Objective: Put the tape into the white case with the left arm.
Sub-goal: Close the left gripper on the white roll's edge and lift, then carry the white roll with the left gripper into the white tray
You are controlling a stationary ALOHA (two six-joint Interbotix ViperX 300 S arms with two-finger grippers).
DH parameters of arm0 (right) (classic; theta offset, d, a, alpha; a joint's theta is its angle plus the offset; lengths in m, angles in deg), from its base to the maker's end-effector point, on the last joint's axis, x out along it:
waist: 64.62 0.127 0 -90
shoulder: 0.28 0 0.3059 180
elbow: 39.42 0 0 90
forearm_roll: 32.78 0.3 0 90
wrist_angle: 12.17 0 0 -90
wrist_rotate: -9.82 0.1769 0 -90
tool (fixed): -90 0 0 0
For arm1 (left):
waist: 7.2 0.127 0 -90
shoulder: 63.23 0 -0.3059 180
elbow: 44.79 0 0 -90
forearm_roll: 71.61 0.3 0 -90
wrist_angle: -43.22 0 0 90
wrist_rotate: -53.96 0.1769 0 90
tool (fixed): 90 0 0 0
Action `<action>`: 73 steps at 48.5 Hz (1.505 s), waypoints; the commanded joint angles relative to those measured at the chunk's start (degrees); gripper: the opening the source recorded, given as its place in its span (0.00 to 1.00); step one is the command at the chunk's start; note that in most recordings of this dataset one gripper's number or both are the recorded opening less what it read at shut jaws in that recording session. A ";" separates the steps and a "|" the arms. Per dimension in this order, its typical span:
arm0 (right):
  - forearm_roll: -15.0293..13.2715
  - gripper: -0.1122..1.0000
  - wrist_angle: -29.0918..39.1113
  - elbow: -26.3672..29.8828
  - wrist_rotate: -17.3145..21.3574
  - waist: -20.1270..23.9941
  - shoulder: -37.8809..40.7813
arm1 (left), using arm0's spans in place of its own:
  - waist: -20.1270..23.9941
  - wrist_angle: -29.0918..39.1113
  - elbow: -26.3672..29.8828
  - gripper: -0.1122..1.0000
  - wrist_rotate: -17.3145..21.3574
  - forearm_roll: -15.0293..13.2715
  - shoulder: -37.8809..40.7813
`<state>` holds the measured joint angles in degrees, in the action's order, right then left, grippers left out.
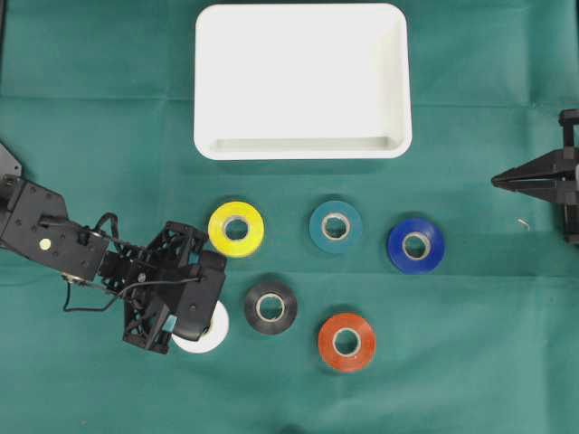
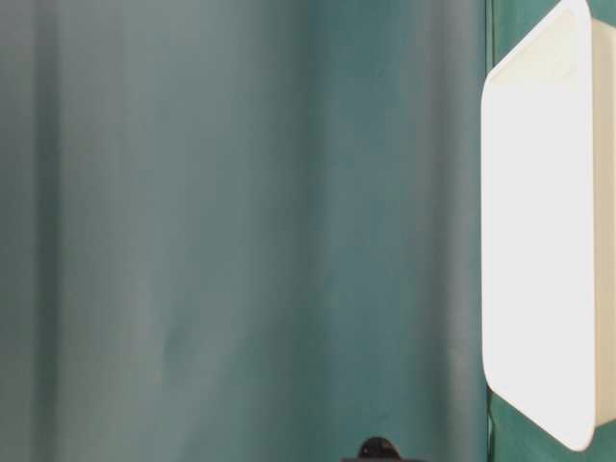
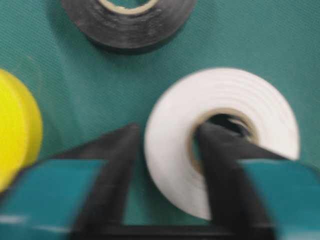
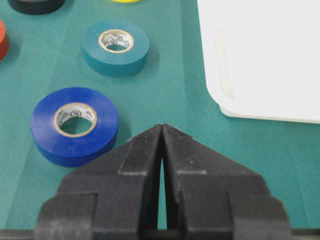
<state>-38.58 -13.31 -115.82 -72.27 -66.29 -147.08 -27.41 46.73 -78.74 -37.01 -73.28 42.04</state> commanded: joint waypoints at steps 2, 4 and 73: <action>0.00 0.02 -0.62 0.53 0.00 -0.09 0.26 | -0.44 0.35 1.14 0.37 0.09 -0.09 -1.05; 0.00 0.02 -0.62 0.53 0.00 -0.09 0.26 | -0.53 0.53 1.05 0.33 0.09 0.00 -1.14; -0.09 0.02 -0.62 0.53 0.00 -0.09 0.26 | 12.66 13.80 5.19 0.33 0.97 0.35 -13.71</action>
<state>-38.58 -13.40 -115.82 -72.27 -66.29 -147.08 -17.31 60.79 -74.79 -36.04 -73.10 29.91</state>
